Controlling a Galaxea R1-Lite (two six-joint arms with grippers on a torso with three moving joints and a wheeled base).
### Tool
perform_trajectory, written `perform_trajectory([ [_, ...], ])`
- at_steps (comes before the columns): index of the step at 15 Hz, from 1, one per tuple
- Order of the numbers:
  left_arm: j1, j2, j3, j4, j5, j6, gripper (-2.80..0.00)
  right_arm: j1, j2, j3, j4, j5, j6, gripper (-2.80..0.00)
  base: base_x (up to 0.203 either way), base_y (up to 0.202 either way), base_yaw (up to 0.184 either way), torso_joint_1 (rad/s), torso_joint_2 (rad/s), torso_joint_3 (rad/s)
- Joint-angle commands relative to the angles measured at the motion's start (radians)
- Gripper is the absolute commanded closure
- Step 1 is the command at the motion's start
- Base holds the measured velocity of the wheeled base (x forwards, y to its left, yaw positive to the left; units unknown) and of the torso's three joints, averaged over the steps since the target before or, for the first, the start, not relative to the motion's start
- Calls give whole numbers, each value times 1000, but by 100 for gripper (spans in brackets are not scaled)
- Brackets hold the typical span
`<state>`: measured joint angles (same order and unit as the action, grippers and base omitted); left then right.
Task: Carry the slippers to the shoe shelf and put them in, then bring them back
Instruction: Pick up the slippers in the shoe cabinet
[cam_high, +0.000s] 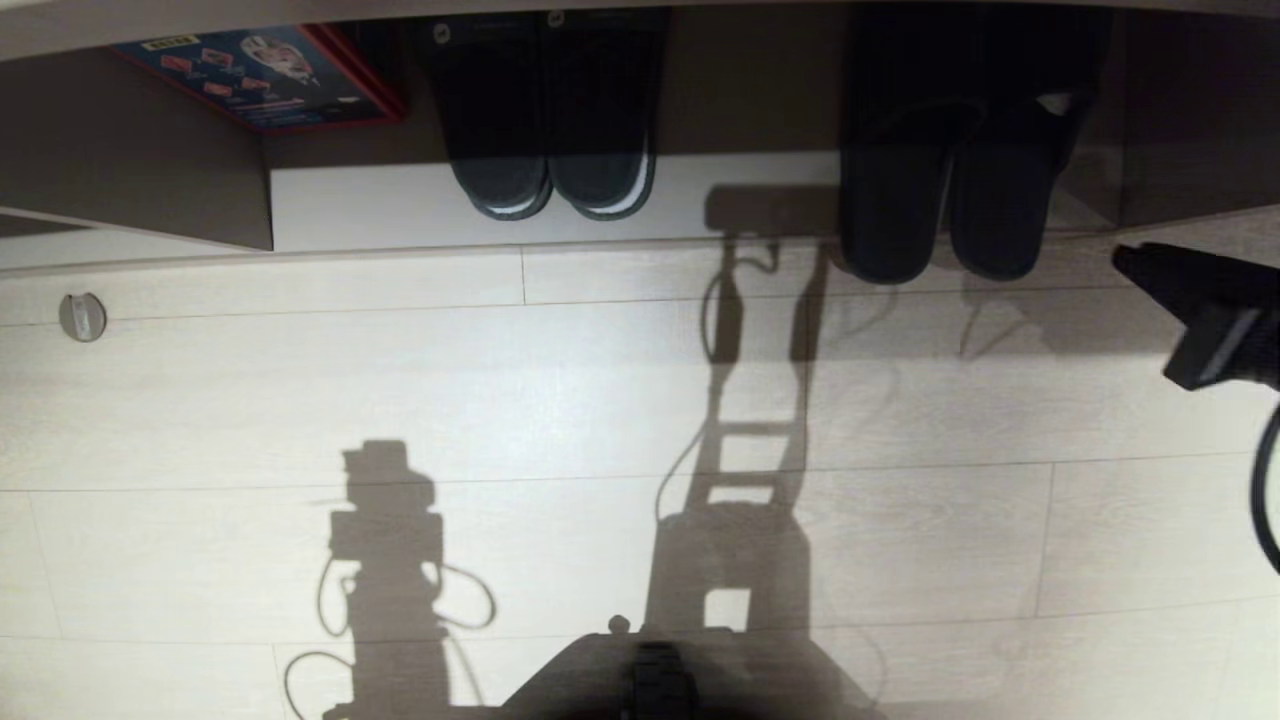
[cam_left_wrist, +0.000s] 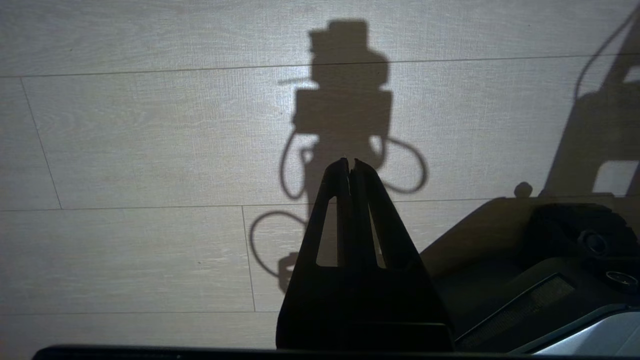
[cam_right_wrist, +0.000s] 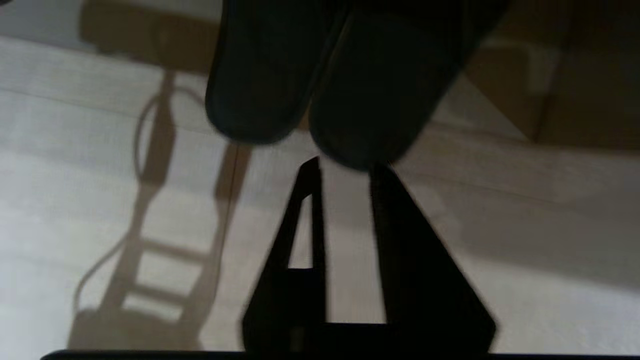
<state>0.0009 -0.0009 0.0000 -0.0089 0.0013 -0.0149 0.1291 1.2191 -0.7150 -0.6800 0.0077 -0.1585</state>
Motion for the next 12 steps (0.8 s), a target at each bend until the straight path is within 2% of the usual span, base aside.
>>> perform_trajectory([
  [1, 1, 1, 0, 1, 0, 0, 0, 49, 203, -35, -219, -35, -22, -280, 0, 0, 0, 0, 0, 0],
  [4, 1, 1, 0, 0, 0, 0, 0, 71, 345, -107, -357, -114, -50, -280, 0, 0, 0, 0, 0, 0],
  [12, 1, 1, 0, 0, 0, 0, 0, 73, 507, -268, -456, -130, -53, -280, 0, 0, 0, 0, 0, 0],
])
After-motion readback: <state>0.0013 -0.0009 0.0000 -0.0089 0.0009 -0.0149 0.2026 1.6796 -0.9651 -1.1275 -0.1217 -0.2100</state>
